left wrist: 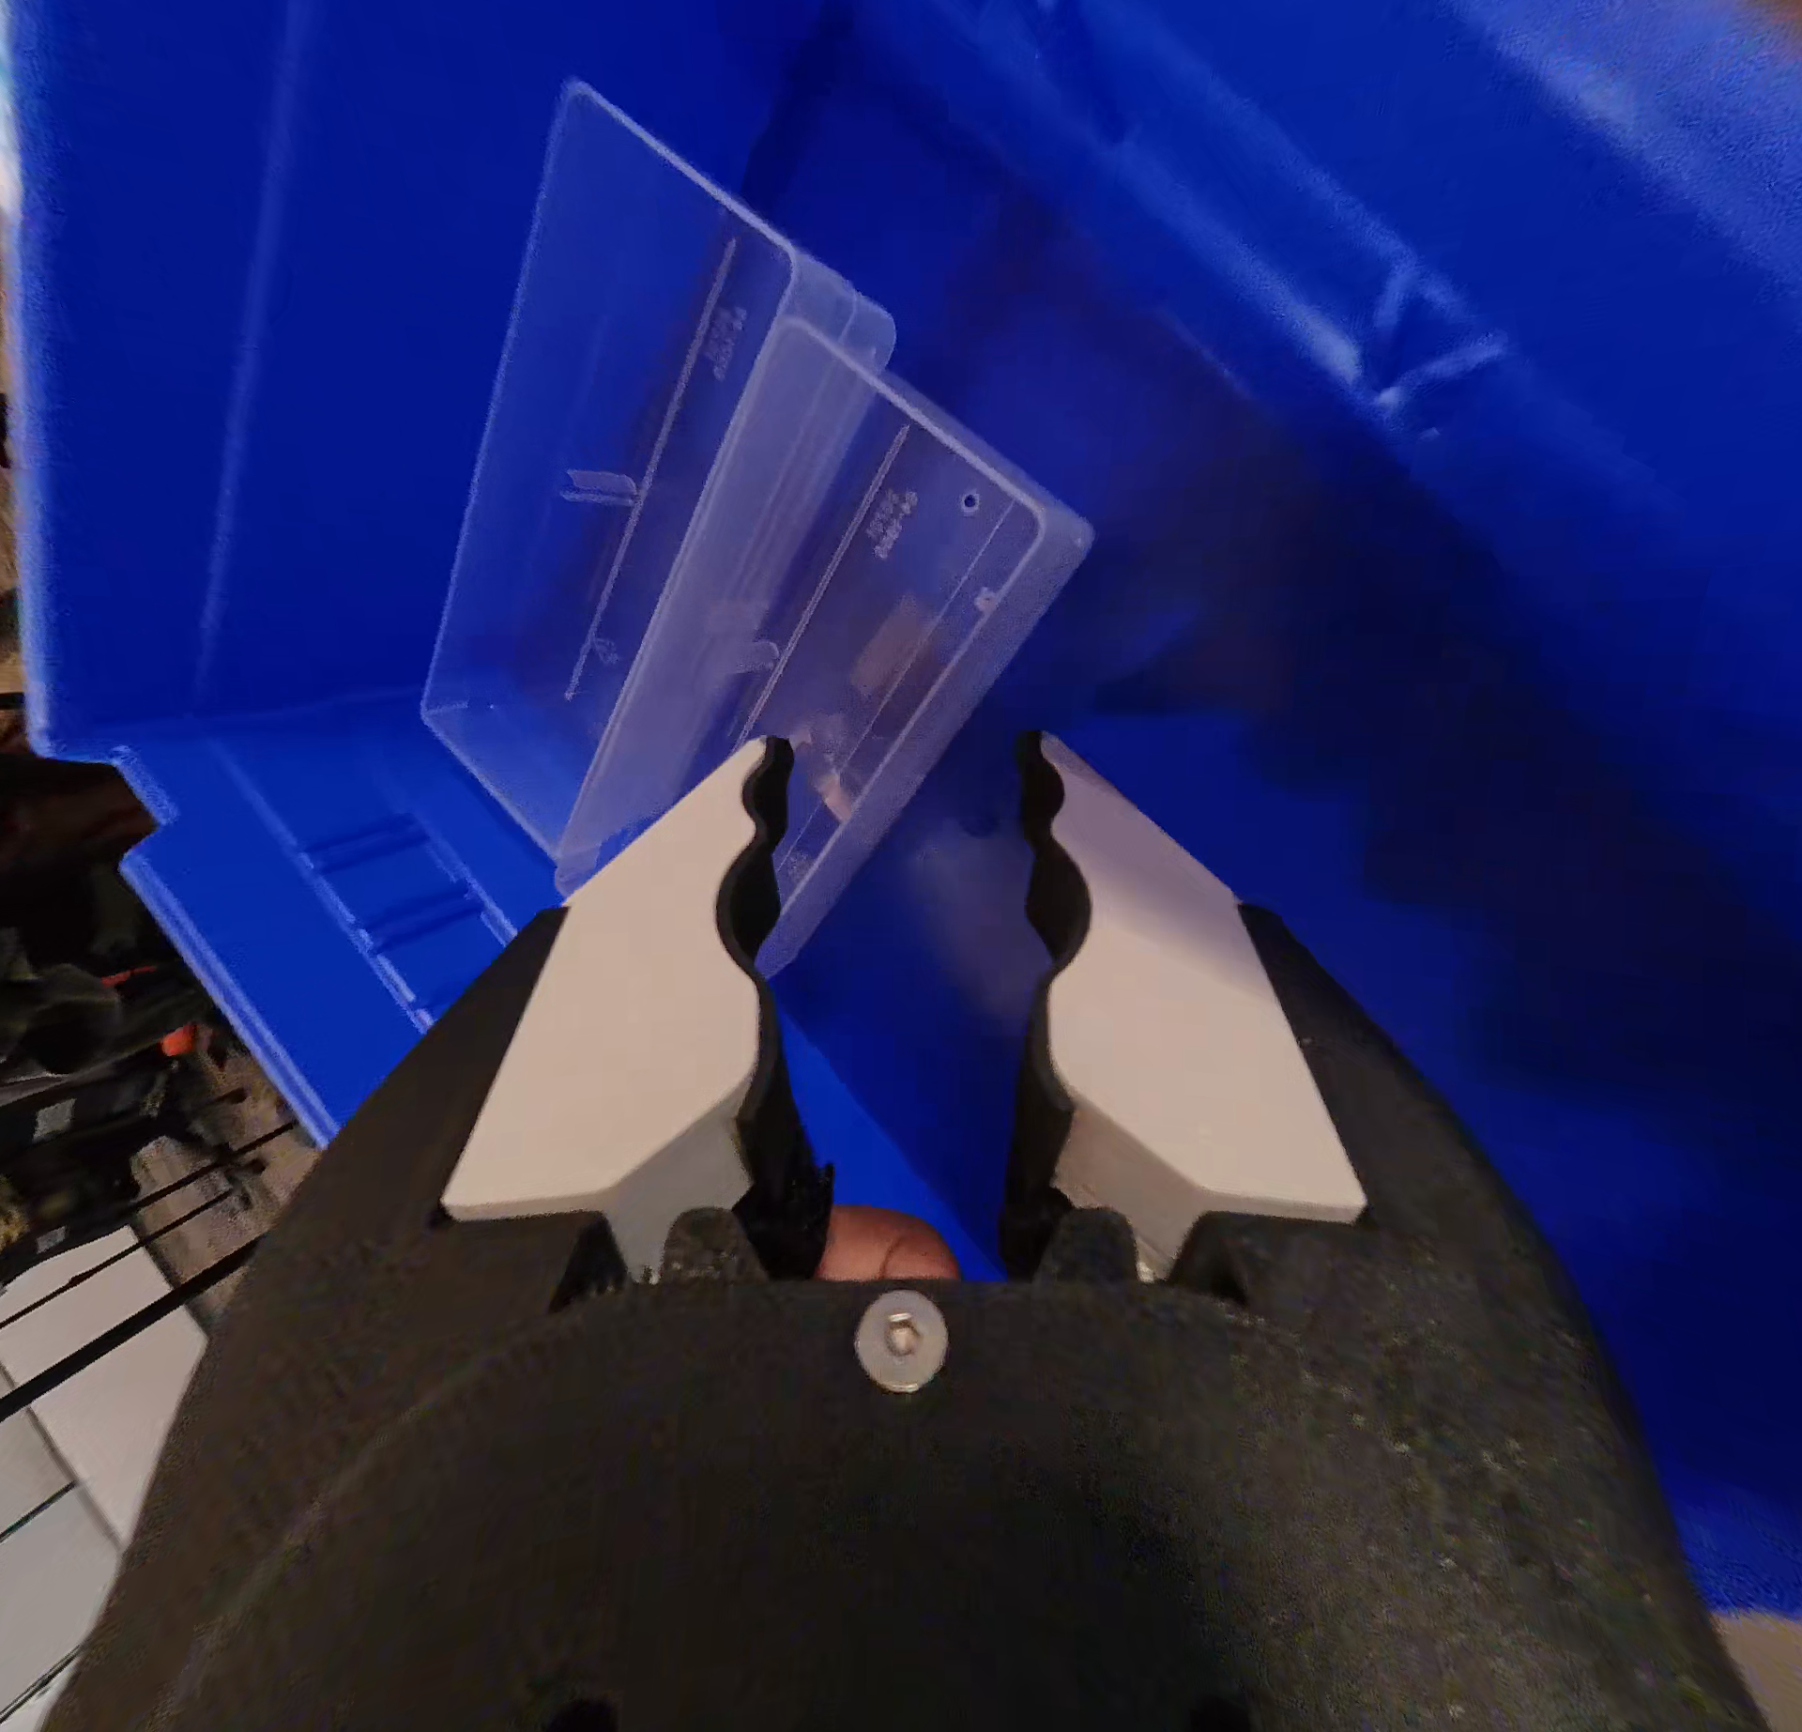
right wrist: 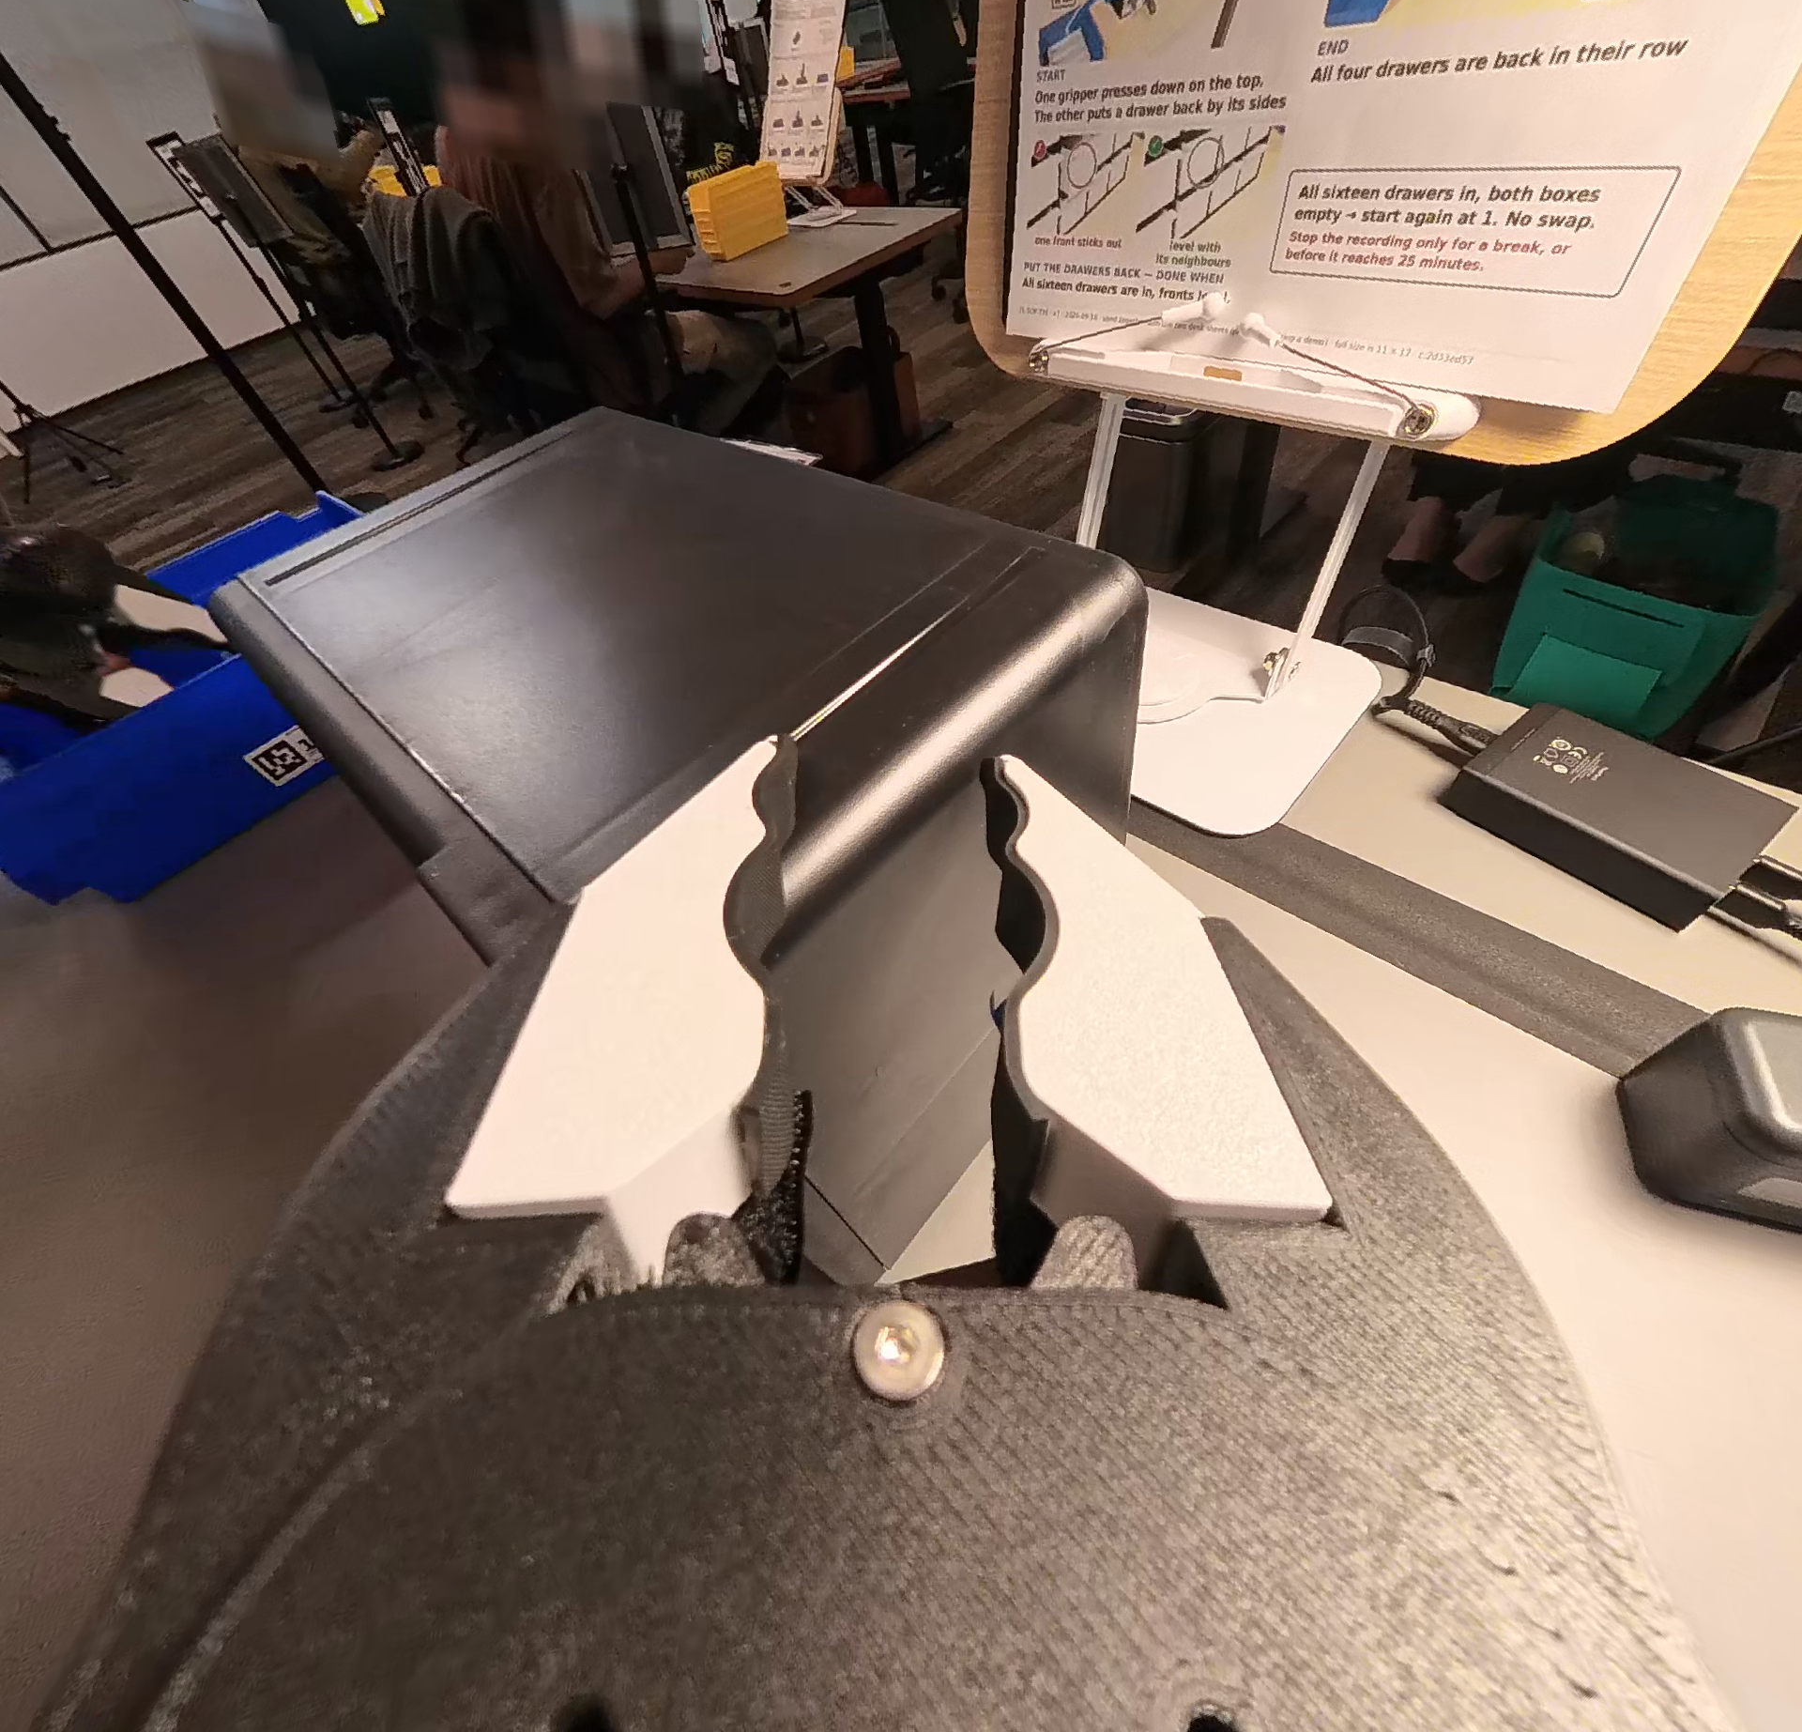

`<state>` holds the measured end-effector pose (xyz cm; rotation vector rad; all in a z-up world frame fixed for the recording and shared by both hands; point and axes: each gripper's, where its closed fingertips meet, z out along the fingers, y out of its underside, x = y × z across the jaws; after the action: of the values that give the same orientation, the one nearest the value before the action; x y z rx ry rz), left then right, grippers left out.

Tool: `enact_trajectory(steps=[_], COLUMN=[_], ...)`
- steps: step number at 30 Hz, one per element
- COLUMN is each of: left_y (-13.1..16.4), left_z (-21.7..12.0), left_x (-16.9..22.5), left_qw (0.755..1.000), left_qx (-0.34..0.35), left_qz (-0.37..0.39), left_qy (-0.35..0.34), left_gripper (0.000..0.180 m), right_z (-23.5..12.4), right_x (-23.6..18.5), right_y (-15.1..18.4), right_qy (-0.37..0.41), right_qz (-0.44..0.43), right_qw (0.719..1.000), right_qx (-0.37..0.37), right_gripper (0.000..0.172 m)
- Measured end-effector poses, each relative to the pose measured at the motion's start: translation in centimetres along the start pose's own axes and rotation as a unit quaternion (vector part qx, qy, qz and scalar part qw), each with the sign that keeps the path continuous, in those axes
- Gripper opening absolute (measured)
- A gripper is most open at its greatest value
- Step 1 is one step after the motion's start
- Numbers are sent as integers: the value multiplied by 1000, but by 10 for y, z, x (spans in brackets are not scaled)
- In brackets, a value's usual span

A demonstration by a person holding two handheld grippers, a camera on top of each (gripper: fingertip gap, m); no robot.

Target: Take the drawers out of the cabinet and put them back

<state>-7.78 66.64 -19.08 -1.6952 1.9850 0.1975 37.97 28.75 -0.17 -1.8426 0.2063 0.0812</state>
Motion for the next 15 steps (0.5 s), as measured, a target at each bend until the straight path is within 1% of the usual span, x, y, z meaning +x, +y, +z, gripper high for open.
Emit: enact_trajectory(steps=[1,3,5,7,8,9,11,13,15], left_y=[3,7,7,11,13,13,10,7,1], left_z=[7,17,19,18,16,12,-1,-20,-45], left_x=[-1,-3,-5,-1,1,3,7,5,4], left_qw=[1000,1000,1000,999,999,999,999,999,998], left_qx=[-11,-26,-27,-42,-49,-52,-46,-39,-17], left_qz=[5,10,3,4,5,3,-17,-38,-60], left_qy=[-1,-4,-2,4,4,5,6,-7,-17], left_gripper=[49,35,28,16,14,12,3,3,3], right_z=[0,0,0,0,0,0,0,0,0], right_x=[0,0,0,0,0,0,0,0,0], right_y=[0,0,0,0,0,0,0,0,0], right_qy=[0,-1,-2,-3,-3,-4,-3,-2,-1], right_qz=[0,0,0,0,0,1,1,-1,0], right_qw=[1000,1000,1000,1000,1000,1000,1000,1000,1000], right_qx=[0,0,0,0,0,0,0,0,0], right_gripper=[42,42,42,42,42,42,42,42,41])
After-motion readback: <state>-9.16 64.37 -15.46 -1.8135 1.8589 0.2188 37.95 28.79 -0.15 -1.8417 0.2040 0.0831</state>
